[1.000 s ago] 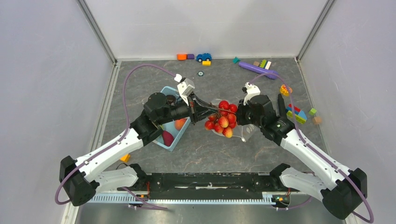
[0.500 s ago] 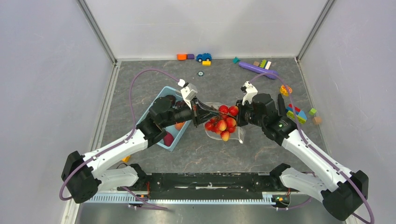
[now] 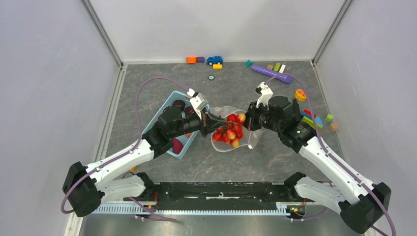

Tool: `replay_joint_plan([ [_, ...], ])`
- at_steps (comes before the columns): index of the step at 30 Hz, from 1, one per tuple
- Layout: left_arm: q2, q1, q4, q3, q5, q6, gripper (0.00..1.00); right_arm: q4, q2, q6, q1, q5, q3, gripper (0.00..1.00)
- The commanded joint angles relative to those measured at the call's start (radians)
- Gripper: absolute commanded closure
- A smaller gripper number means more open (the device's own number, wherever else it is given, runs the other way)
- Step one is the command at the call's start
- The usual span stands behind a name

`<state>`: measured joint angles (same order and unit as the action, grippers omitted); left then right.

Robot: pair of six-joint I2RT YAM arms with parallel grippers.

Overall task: Place the food in the zip-top bag and seal the zipper
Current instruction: Place the fake fruit in the zipper food storage bag.

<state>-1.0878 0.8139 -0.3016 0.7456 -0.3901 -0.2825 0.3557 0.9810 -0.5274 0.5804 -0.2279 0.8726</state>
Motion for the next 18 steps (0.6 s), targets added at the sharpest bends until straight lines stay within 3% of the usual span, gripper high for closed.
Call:
replay_joint_plan([
  [1,0.044,0.004,0.017,0.001,0.038,0.08,0.98,-0.01,-0.013,0.008,-0.008,0.026,0.073,1.0],
  [5,0.056,0.005,0.08,0.007,0.027,0.126,0.98,0.017,-0.008,0.022,-0.013,0.057,0.088,1.0],
  [14,0.011,0.004,0.101,0.039,-0.188,0.169,0.98,0.024,0.018,0.029,-0.027,0.069,0.091,1.0],
  [18,-0.027,0.005,0.131,0.077,-0.105,0.171,0.98,0.005,0.015,0.035,-0.026,0.044,0.083,1.0],
])
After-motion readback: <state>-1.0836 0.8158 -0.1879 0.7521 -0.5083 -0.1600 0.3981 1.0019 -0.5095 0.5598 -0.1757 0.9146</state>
